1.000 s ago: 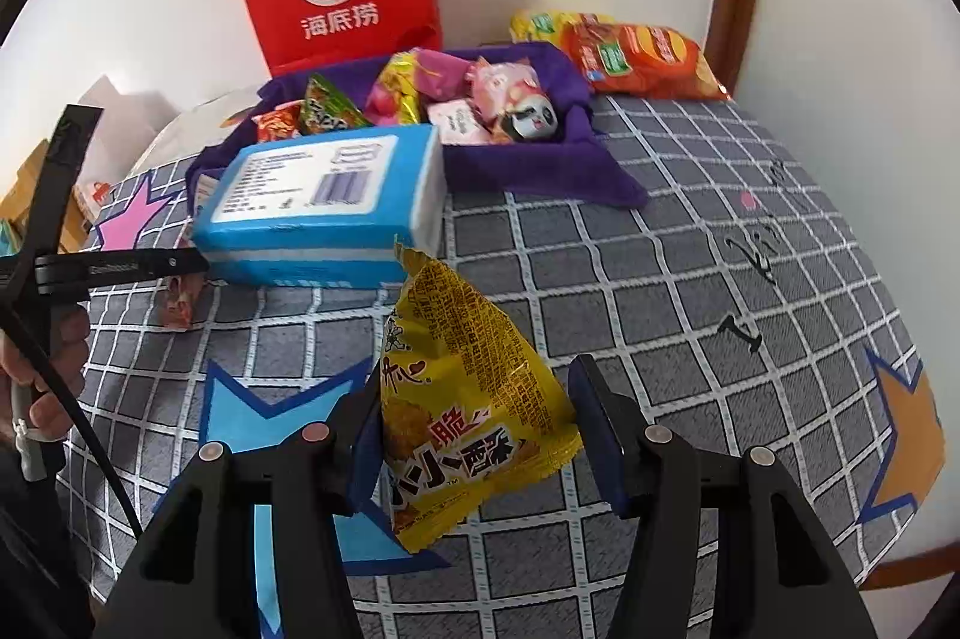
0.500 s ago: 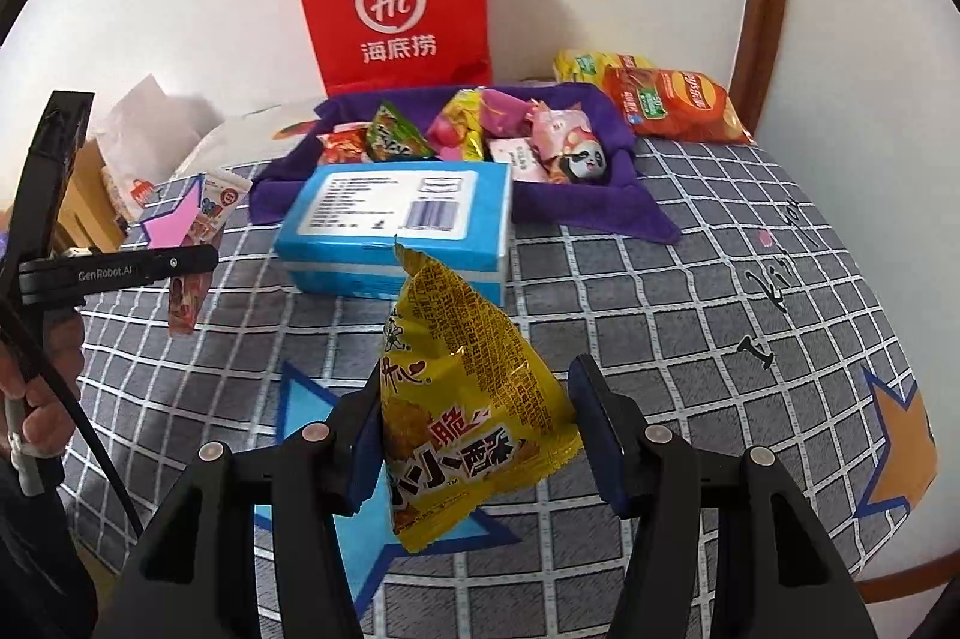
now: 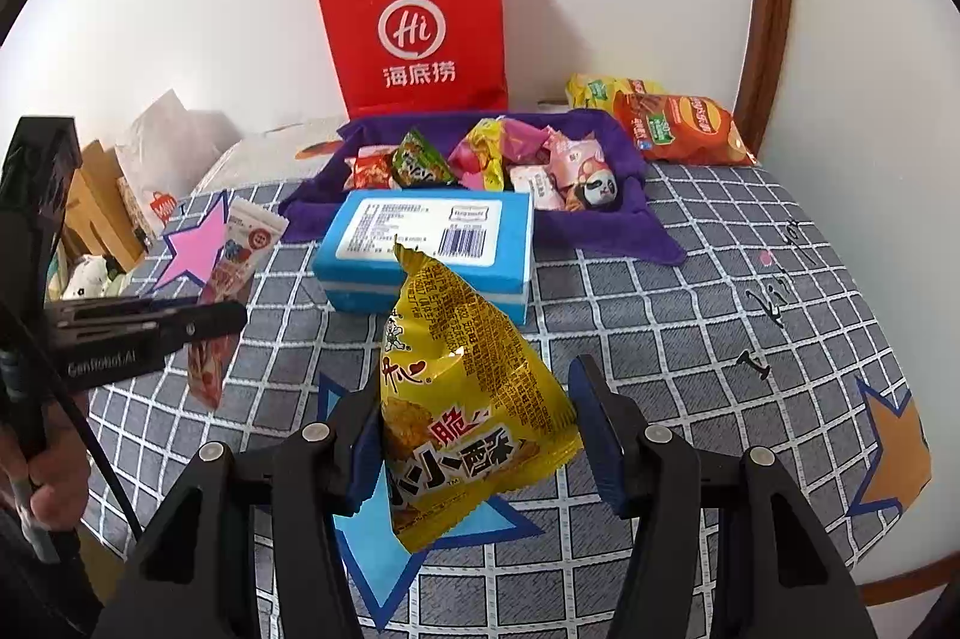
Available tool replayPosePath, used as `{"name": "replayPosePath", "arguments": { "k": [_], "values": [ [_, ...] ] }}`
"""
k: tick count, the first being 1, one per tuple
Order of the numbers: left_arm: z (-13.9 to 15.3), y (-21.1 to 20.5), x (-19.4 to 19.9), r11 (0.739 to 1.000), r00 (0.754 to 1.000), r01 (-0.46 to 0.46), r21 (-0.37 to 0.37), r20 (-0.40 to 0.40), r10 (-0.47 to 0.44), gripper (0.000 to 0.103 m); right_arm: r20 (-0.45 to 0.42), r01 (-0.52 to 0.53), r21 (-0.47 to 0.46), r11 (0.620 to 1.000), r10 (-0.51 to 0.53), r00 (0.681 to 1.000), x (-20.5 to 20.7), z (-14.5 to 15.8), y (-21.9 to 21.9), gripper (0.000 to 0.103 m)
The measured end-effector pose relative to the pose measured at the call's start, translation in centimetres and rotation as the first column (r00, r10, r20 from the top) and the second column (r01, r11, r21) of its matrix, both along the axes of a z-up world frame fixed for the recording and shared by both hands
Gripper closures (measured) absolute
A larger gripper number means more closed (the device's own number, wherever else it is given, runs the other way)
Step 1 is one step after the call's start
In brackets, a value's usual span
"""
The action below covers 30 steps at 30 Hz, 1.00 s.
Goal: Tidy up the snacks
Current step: 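Carry the yellow snack bag and the pink wrapper up over the purple cloth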
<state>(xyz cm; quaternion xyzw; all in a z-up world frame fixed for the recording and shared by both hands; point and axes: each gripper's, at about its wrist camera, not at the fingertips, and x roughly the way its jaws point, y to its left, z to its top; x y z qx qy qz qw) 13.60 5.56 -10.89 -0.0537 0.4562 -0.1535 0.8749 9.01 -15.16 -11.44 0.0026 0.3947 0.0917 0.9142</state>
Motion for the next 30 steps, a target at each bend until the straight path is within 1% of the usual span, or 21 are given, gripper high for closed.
{"name": "replayPosePath", "arguments": {
  "k": [7, 12, 17, 21, 30],
  "values": [
    [1.9, -0.6, 0.9, 1.000, 1.000, 0.007, -0.002, 0.027, -0.007, 0.084, 0.026, 0.003, 0.008, 1.000, -0.003, 1.000, 1.4, 2.0, -0.1, 0.047],
    [3.5, -0.6, 2.3, 1.000, 0.999, -0.003, 0.001, 0.052, 0.003, 0.084, 0.030, -0.010, 0.022, 1.000, 0.009, 1.000, 3.5, 3.3, -0.1, 0.047],
    [5.0, -0.3, 4.6, 1.000, 0.997, -0.019, 0.002, 0.075, 0.019, 0.084, 0.050, -0.033, -0.003, 0.999, 0.033, 0.998, 6.1, 4.6, 0.3, 0.047],
    [6.1, -0.1, 6.8, 0.999, 0.995, -0.032, 0.013, 0.097, 0.030, 0.084, 0.057, -0.060, -0.002, 0.998, 0.060, 0.997, 8.6, 5.3, 0.6, 0.047],
    [7.3, 1.0, 11.4, 0.997, 0.992, -0.074, 0.019, 0.107, 0.071, 0.084, 0.081, -0.096, -0.019, 0.995, 0.097, 0.992, 14.0, 6.7, 1.4, 0.047]
  ]
}}
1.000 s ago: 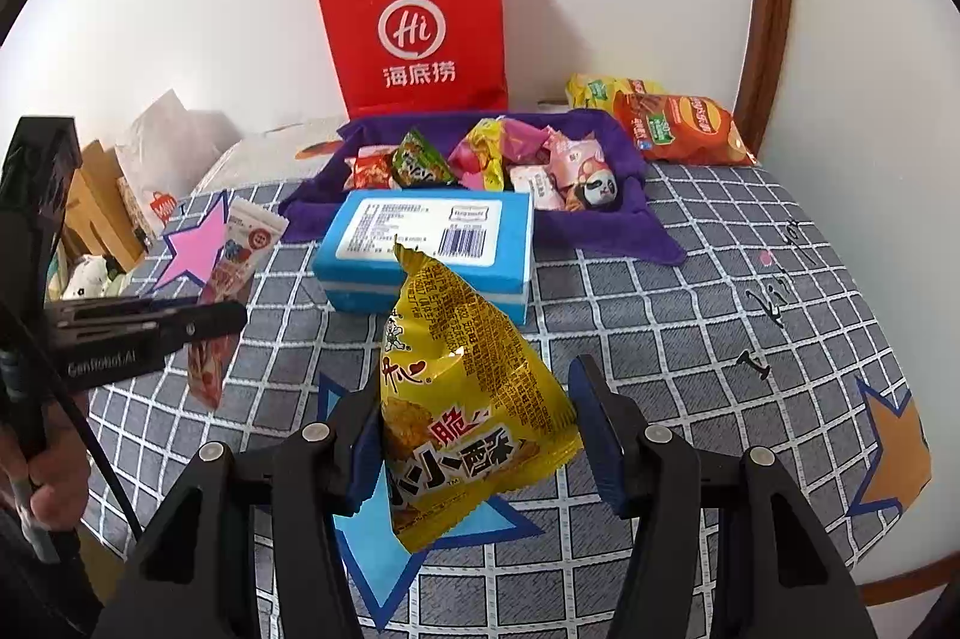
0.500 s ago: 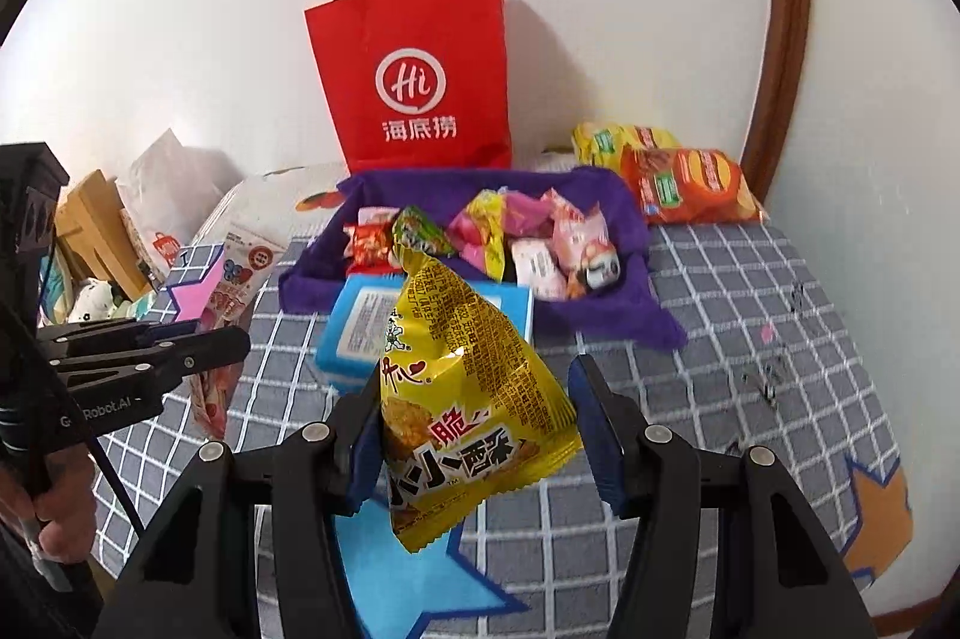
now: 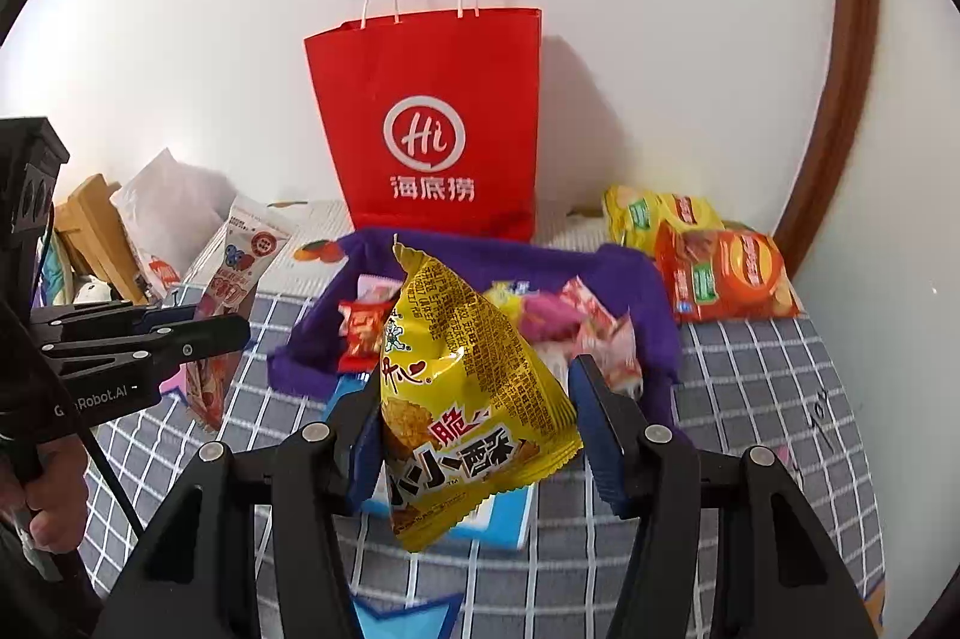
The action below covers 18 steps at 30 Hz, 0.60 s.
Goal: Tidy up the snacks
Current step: 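Carry the yellow snack bag and the pink wrapper up over the purple cloth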
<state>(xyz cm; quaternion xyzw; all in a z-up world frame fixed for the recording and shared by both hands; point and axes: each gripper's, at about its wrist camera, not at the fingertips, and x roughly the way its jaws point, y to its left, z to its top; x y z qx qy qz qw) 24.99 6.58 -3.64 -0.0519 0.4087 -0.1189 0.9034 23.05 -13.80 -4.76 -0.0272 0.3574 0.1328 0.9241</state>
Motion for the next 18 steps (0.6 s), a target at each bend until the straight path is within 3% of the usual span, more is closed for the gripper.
{"name": "replayPosePath", "arguments": {
  "k": [14, 18],
  "values": [
    [-0.5, 0.7, 7.7, 0.999, 1.000, -0.029, -0.040, 0.004, 0.029, 0.084, -0.027, -0.043, -0.013, 0.999, 0.043, 0.999, 7.3, 0.0, 0.9, 0.047],
    [-2.5, 1.2, 8.6, 0.998, 0.999, -0.042, -0.055, -0.017, 0.041, 0.084, -0.033, -0.054, -0.010, 0.998, 0.053, 0.998, 8.9, -0.4, 1.7, 0.047]
  ]
}}
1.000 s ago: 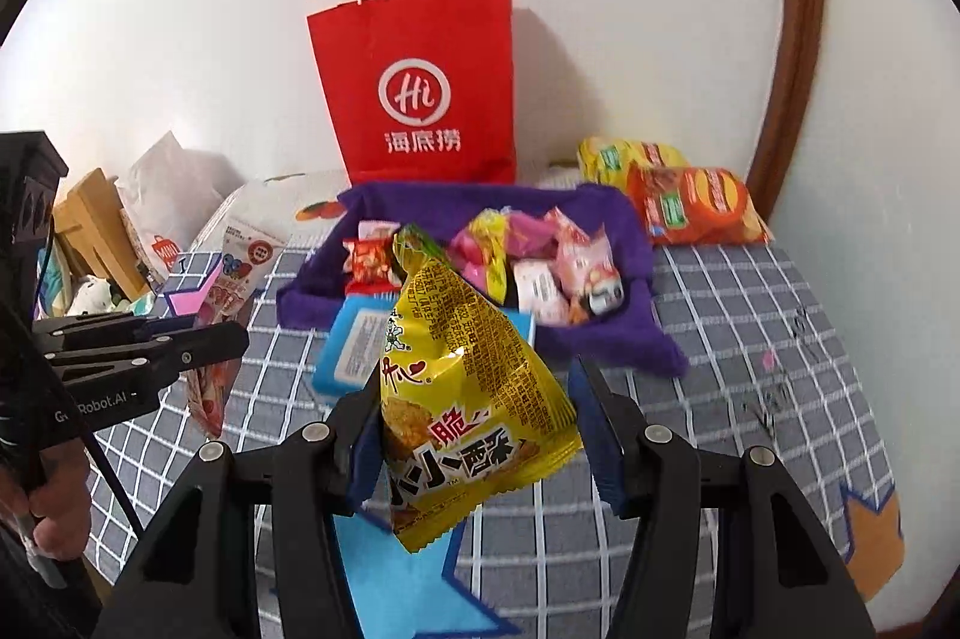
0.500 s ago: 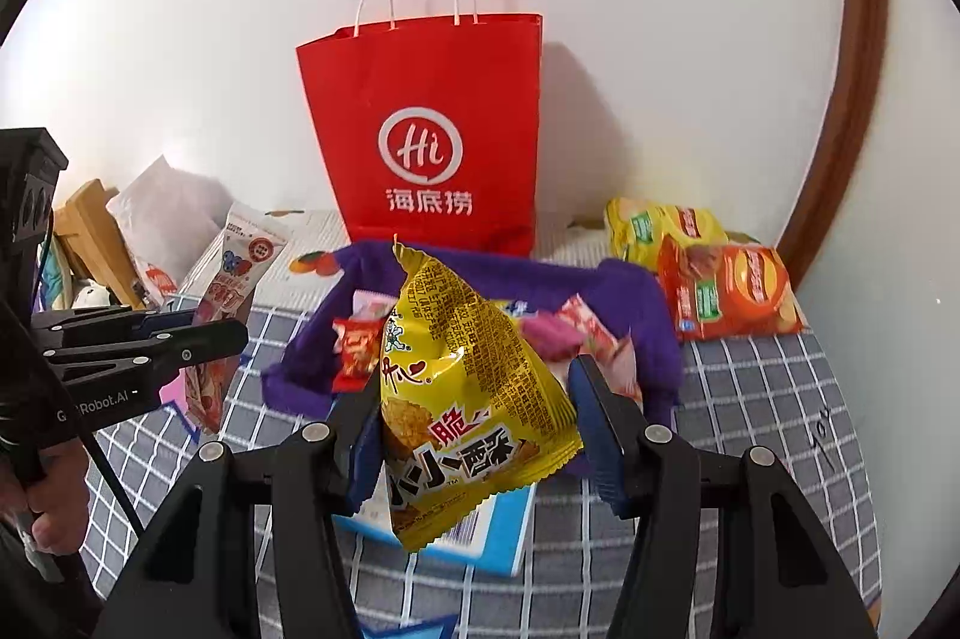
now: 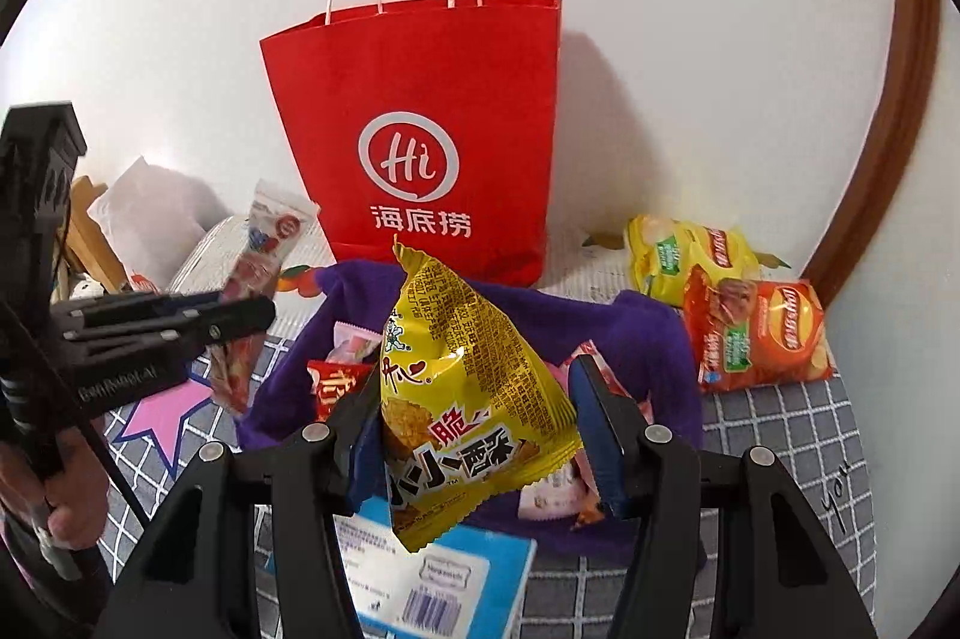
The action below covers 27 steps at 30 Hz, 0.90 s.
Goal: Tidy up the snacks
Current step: 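Carry the yellow snack bag and the pink wrapper up over the purple cloth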
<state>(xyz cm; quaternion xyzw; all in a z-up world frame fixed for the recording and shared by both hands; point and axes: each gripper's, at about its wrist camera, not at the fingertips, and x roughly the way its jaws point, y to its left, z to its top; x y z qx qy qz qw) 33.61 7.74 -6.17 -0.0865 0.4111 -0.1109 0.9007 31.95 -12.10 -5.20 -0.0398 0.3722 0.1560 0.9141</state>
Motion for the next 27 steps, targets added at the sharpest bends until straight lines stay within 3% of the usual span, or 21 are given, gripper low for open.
{"name": "replayPosePath", "arguments": {
  "k": [3, 15, 27],
  "values": [
    [-1.3, 0.4, 1.0, 1.000, 0.999, -0.003, 0.001, -0.045, 0.003, 0.084, -0.001, -0.014, -0.006, 1.000, 0.014, 1.000, 0.9, -0.5, 0.7, 0.047],
    [-2.8, 2.5, 2.3, 0.998, 0.995, -0.061, -0.016, -0.076, 0.060, 0.083, -0.024, -0.051, 0.012, 0.999, 0.051, 0.998, 4.6, -2.9, 2.7, 0.047],
    [-4.3, 1.4, 3.1, 0.999, 0.994, -0.041, -0.002, -0.100, 0.041, 0.084, -0.054, -0.040, 0.023, 0.999, 0.041, 0.998, 6.1, -4.3, 0.8, 0.047]
  ]
}}
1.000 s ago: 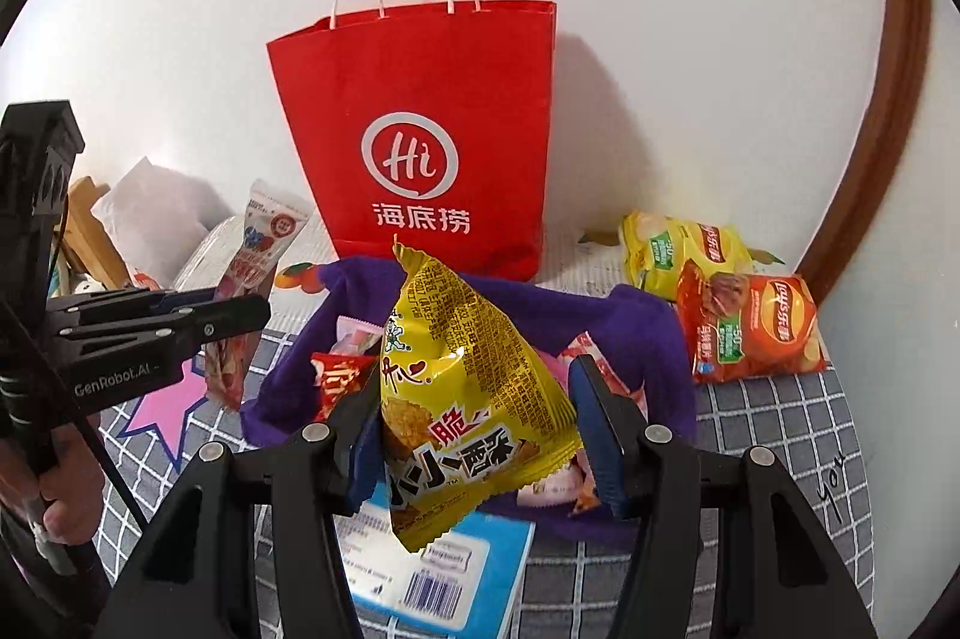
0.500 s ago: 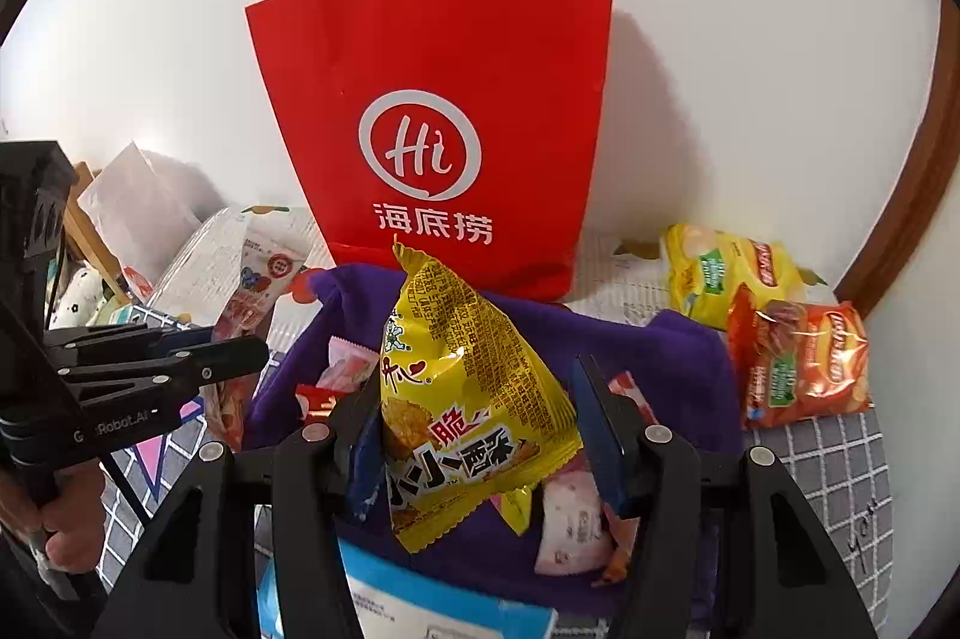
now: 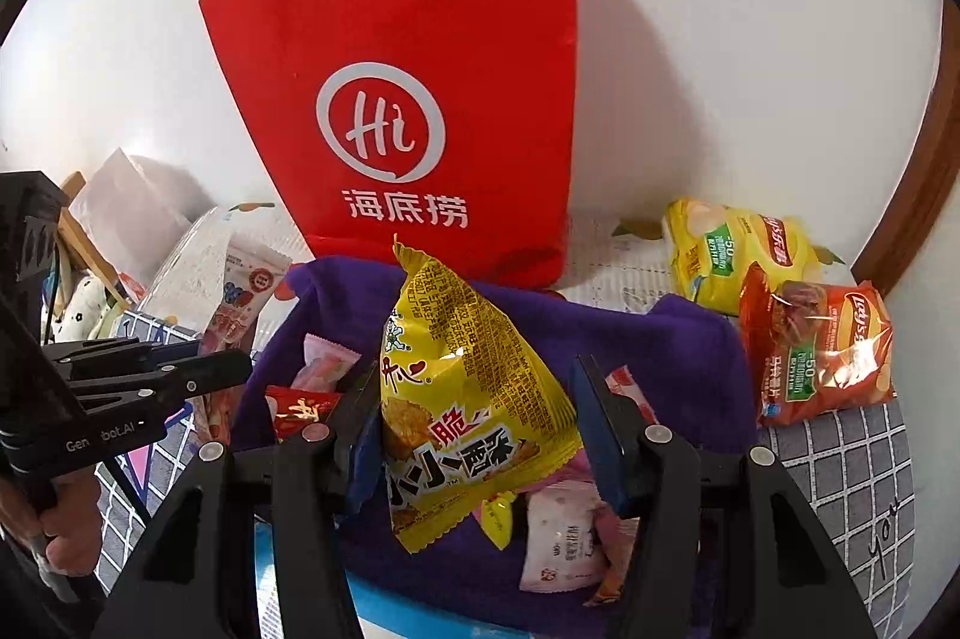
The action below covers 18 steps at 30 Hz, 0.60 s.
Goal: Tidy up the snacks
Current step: 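Carry the yellow snack bag and the pink wrapper up over the purple cloth, then open the right tool on the yellow bag while the left tool drops the pink wrapper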
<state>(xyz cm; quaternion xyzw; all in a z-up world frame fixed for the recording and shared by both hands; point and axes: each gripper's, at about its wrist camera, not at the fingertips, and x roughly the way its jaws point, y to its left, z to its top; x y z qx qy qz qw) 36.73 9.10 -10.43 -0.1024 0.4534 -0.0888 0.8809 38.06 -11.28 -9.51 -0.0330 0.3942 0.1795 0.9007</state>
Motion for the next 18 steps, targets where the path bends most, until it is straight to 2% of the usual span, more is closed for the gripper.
{"name": "replayPosePath", "arguments": {
  "k": [13, 18],
  "values": [
    [-0.5, -0.2, 0.1, 1.000, 1.000, 0.010, 0.001, -0.004, -0.010, 0.084, -0.030, 0.004, -0.027, 1.000, -0.005, 1.000, 0.7, -1.0, -0.7, 0.047],
    [-0.5, 0.1, 0.2, 1.000, 1.000, 0.004, -0.024, 0.004, -0.004, 0.083, -0.035, 0.011, -0.032, 0.999, -0.012, 0.999, 0.9, -1.0, -1.2, 0.047]
  ]
}}
